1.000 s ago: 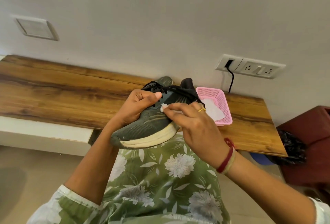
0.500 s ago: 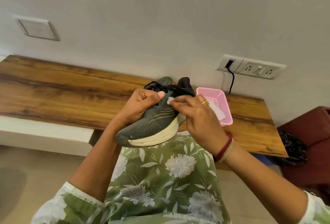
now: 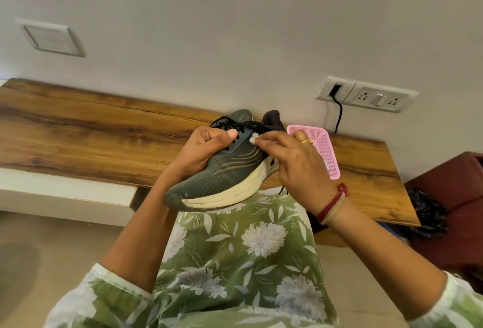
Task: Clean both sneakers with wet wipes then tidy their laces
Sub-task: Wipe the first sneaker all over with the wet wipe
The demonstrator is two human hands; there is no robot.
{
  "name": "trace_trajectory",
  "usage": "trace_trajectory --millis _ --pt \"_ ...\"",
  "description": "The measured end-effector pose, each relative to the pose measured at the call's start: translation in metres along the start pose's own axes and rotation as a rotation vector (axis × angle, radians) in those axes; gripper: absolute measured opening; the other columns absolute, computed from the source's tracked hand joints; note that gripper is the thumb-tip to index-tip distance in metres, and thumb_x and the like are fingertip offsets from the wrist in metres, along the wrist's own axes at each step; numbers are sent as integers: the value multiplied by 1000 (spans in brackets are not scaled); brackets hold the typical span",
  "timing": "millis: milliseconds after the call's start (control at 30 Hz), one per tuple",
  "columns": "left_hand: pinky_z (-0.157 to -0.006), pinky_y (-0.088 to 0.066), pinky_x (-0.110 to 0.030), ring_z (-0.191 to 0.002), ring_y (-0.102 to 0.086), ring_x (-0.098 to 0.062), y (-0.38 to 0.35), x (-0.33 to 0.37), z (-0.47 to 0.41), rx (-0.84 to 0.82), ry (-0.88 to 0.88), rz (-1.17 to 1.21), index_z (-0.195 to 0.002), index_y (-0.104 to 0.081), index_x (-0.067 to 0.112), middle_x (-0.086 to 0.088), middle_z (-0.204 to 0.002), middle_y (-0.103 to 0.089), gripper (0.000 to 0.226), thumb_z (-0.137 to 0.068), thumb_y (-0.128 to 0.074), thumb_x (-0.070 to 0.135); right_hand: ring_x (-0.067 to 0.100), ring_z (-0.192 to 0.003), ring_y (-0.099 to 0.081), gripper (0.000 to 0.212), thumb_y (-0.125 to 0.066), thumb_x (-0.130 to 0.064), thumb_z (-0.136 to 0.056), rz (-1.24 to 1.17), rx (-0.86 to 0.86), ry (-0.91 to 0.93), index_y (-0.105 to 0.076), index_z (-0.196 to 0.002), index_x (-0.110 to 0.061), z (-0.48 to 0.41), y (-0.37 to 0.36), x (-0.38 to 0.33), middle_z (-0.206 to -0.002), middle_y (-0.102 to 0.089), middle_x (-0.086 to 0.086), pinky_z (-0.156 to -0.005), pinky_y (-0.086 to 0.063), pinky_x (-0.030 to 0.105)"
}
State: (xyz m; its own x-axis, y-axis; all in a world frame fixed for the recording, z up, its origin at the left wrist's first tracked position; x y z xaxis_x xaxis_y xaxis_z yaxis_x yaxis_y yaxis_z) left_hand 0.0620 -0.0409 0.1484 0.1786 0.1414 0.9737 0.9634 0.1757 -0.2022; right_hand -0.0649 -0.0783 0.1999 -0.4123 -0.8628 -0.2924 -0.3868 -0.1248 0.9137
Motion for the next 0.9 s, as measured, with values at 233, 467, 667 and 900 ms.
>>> trace_trajectory --millis 233,467,667,900 --pt "-43 -30 -12 -38 -31 0 2 5 0 -3 -2 -1 -42 -48 25 13 -41 -40 52 -65 -73 65 20 -92 -52 55 -28 -8 -81 -137 10 127 -61 -123 -20 11 4 -34 -116 -62 -2 -72 -39 23" --pt "-46 -31 -13 -40 -31 1 -3 3 -4 7 -4 -57 -40 -48 26 14 -42 -40 44 -73 -69 47 19 -98 -51 53 -29 -14 -82 -248 40 -8 -63 -120 -22 12 -1 -18 -118 -59 -6 -85 -32 14" --pt "-47 -35 -12 -40 -37 1 -4 -1 -2 0 -7 -24 -41 -53 25 14 -43 -46 43 -77 -68 43 22 -95 -48 56 -24 -15 -83 -114 2 -73 -61 -124 -22 5 -9 6 -120 -60 -3 -74 -29 14" --pt "-46 -32 -11 -40 -36 3 1 2 -3 -10 -19 -3 -44 -57 26 16 -44 -46 43 -71 -71 55 18 -100 -50 55 -30 -6 -83 -236 -21 89 -57 -129 -21 11 -3 -40 -122 -58 -4 -82 -36 20"
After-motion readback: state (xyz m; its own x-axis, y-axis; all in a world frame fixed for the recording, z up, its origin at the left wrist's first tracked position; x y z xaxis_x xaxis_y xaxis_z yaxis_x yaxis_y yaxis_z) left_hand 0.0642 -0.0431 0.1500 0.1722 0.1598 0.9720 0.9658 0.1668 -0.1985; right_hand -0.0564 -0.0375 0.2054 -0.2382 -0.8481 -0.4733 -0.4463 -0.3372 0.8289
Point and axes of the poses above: each hand's wrist, its own z-axis away from the middle knuckle, its own y-axis out of the back of the hand, x = y × z, the point moved 9 cm from there along -z, towards the middle knuckle
